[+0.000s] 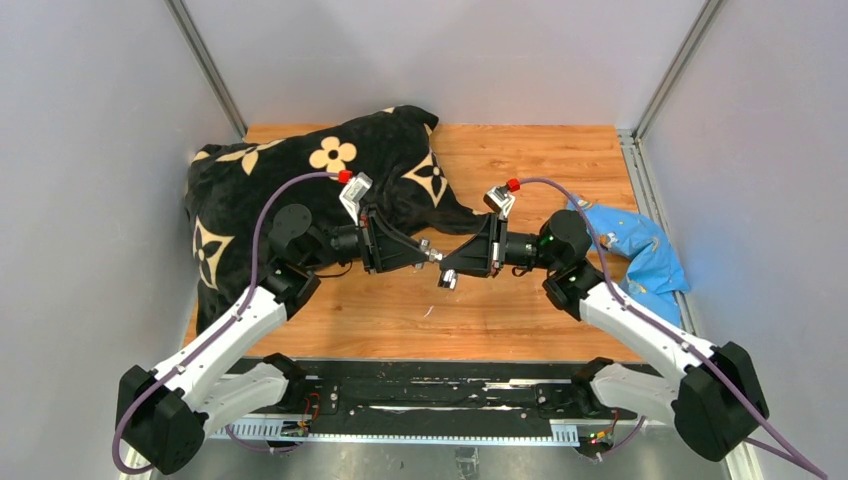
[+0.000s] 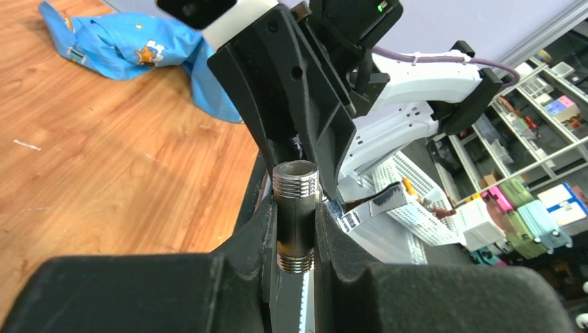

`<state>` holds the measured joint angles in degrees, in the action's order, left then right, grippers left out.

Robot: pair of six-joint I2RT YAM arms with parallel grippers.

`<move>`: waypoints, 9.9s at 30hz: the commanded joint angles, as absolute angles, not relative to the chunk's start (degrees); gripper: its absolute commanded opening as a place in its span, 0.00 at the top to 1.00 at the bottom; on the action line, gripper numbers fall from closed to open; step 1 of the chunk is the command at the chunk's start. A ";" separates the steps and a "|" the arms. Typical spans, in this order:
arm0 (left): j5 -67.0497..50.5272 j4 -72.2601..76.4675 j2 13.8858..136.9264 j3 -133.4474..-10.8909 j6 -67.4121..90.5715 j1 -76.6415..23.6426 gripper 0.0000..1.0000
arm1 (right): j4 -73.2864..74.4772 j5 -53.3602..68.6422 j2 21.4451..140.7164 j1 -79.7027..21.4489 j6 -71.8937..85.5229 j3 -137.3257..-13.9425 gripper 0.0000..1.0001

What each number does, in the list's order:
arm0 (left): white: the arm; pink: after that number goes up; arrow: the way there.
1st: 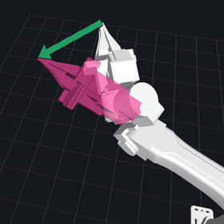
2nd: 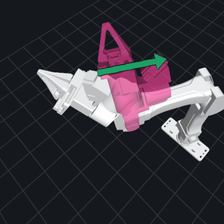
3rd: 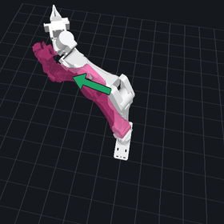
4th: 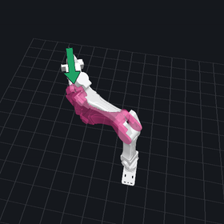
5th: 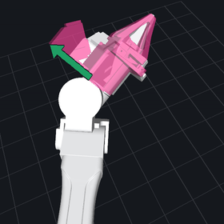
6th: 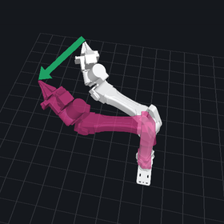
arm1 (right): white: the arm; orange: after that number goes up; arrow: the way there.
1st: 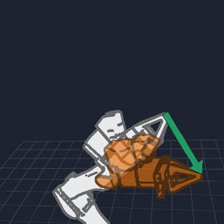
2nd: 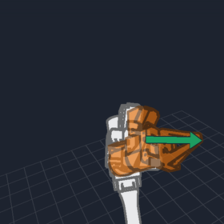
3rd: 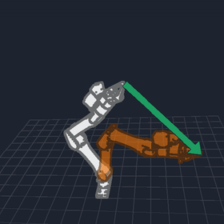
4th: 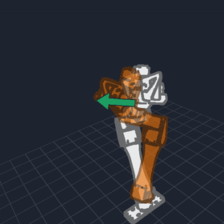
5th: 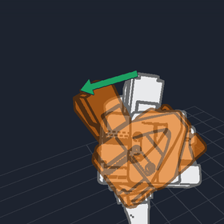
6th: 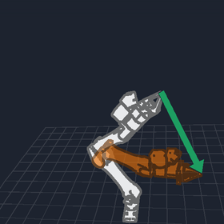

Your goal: Install the water faucets

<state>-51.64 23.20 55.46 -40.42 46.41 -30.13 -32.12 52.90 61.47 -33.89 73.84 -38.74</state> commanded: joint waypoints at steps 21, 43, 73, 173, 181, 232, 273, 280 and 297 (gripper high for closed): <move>-53.03 27.95 58.07 -39.73 44.43 -32.10 0.86 | -73.19 45.20 69.72 -31.83 117.13 -31.69 1.00; -53.48 22.35 59.95 -42.44 43.72 -31.87 0.39 | -73.02 46.30 69.70 -31.72 115.54 -32.16 0.99; -52.22 15.69 61.67 -51.82 43.24 -30.06 0.34 | -69.70 47.37 67.69 -31.71 112.46 -32.48 1.00; -55.34 26.02 68.38 -44.15 88.63 -25.32 1.00 | -6.52 26.16 35.82 -44.15 -35.10 -38.95 0.34; -56.40 26.03 67.88 -44.57 88.65 -25.32 1.00 | -14.35 24.81 40.26 -45.00 -35.04 -37.43 0.33; -52.90 37.35 59.56 -40.02 75.96 -25.36 1.00 | -40.84 29.50 55.06 -35.60 76.40 -34.21 0.99; -57.92 21.93 65.98 -40.55 82.03 -25.32 1.00 | 7.98 7.69 26.53 -48.71 -26.83 -38.38 0.27; -57.39 21.36 67.31 -41.05 82.53 -25.38 1.00 | 3.92 -2.78 32.57 -58.06 -35.86 -37.27 0.23; -57.96 21.27 67.29 -41.58 82.02 -25.31 1.00 | -14.81 -12.58 46.23 -67.68 -50.33 -34.49 0.30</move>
